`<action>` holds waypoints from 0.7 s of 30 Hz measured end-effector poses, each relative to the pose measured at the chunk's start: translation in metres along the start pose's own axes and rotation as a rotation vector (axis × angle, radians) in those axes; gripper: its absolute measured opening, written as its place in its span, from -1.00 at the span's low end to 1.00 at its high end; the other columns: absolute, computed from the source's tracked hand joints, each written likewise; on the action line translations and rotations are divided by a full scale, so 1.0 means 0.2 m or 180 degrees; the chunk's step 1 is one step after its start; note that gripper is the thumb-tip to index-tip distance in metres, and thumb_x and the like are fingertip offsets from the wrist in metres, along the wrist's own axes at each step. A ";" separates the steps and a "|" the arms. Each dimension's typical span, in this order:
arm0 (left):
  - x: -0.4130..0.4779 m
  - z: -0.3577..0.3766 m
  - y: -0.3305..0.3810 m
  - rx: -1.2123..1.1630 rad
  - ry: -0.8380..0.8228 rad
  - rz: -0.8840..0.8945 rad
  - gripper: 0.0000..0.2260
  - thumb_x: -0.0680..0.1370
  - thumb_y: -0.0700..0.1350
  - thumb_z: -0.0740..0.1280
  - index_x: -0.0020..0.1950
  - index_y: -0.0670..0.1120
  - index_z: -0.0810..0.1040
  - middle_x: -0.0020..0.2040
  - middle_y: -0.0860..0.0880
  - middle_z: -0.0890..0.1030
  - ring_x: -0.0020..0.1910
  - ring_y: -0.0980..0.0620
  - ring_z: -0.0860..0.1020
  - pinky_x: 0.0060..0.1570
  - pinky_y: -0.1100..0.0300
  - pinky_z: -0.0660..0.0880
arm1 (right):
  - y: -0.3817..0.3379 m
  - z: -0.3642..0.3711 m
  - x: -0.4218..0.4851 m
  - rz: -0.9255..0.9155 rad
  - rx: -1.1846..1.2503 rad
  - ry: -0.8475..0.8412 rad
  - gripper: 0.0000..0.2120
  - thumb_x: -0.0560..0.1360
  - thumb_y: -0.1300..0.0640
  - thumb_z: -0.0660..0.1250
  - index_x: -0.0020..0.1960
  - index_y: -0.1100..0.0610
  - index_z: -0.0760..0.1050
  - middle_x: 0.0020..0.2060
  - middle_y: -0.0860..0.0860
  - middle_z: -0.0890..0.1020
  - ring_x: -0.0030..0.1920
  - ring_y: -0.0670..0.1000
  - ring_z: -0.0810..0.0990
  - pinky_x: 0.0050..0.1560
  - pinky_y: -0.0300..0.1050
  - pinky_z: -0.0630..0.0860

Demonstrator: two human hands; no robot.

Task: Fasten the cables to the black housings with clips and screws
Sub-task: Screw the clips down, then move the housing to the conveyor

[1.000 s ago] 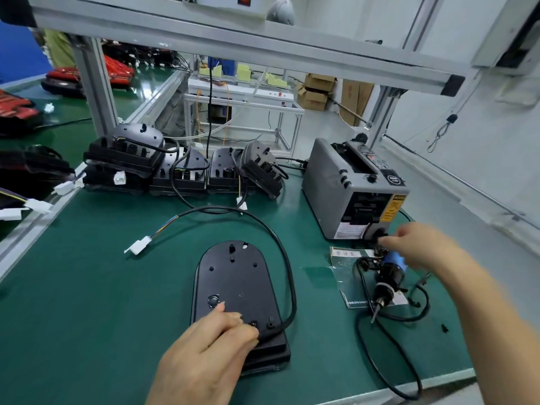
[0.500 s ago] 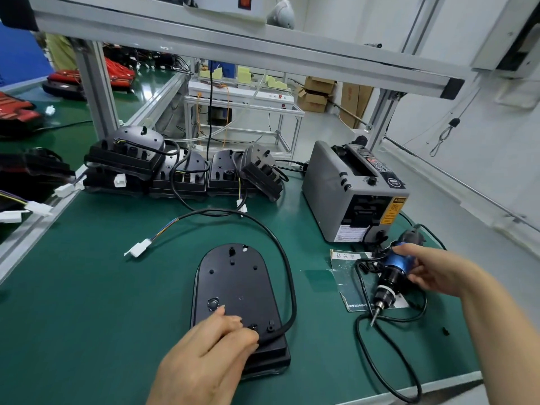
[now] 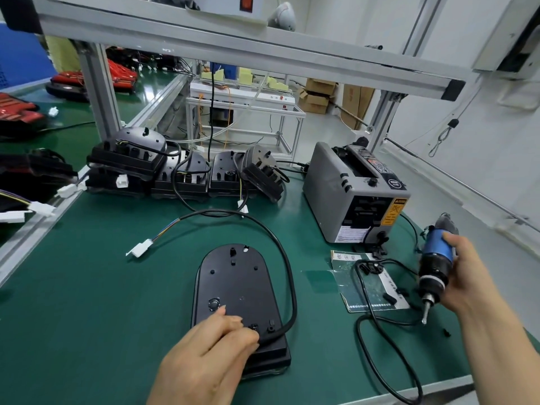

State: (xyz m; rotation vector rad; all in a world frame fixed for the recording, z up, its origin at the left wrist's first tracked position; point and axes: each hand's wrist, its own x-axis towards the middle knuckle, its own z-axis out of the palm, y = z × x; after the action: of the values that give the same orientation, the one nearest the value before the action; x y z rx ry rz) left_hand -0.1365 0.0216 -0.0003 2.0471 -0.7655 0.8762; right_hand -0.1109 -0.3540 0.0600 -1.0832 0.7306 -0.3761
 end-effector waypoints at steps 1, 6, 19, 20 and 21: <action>0.00 0.00 0.00 -0.0002 0.0002 -0.0002 -0.79 0.48 -0.05 0.29 -0.28 -0.01 0.66 -0.24 0.11 0.58 -0.13 0.20 0.58 0.07 0.21 0.52 | 0.00 0.02 0.00 -0.0034 0.0007 -0.0010 -0.71 0.46 -0.07 0.26 -0.01 0.15 0.41 -0.31 0.05 0.48 -0.38 -0.01 0.46 -0.32 -0.13 0.45; 0.00 0.00 0.00 -0.0025 0.0030 -0.0001 -0.80 0.48 -0.04 0.29 -0.28 -0.01 0.66 -0.22 0.11 0.58 -0.11 0.21 0.57 0.12 0.25 0.50 | 0.05 0.04 0.01 0.0036 0.0248 -0.0067 -0.63 0.43 -0.05 0.28 0.09 0.18 0.35 -0.27 0.09 0.47 -0.36 0.03 0.46 -0.42 -0.14 0.55; -0.01 0.00 -0.01 -0.0155 0.0019 -0.0031 -0.97 0.49 -0.04 0.31 -0.14 0.09 0.52 -0.22 0.10 0.56 -0.12 0.21 0.57 0.11 0.24 0.51 | 0.05 0.11 -0.01 -0.0074 0.0939 -0.0190 -0.69 0.50 0.03 0.29 0.13 0.21 0.42 -0.04 0.14 0.67 -0.19 0.02 0.69 -0.22 -0.11 0.63; -0.01 0.00 -0.01 -0.0148 0.0017 -0.0024 -0.97 0.49 -0.04 0.31 -0.13 0.09 0.51 -0.22 0.10 0.56 -0.12 0.21 0.57 0.11 0.24 0.51 | 0.05 0.12 -0.02 -0.0098 0.0972 -0.0166 -0.69 0.48 0.03 0.31 0.12 0.21 0.44 -0.04 0.13 0.67 -0.21 0.00 0.68 -0.22 -0.12 0.63; -0.01 0.00 -0.01 -0.0145 0.0013 -0.0018 -0.98 0.49 -0.04 0.31 -0.13 0.09 0.52 -0.21 0.10 0.56 -0.12 0.21 0.57 0.11 0.24 0.51 | 0.05 0.13 -0.02 -0.0131 0.1016 -0.0157 -0.70 0.47 0.03 0.32 0.10 0.21 0.45 -0.04 0.11 0.67 -0.22 -0.01 0.67 -0.21 -0.14 0.62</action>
State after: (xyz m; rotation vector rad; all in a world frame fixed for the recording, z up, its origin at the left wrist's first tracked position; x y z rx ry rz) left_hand -0.1357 0.0236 -0.0025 2.0061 -0.7704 0.8522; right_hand -0.0969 -0.3293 0.0591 -0.8039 0.5818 -0.4819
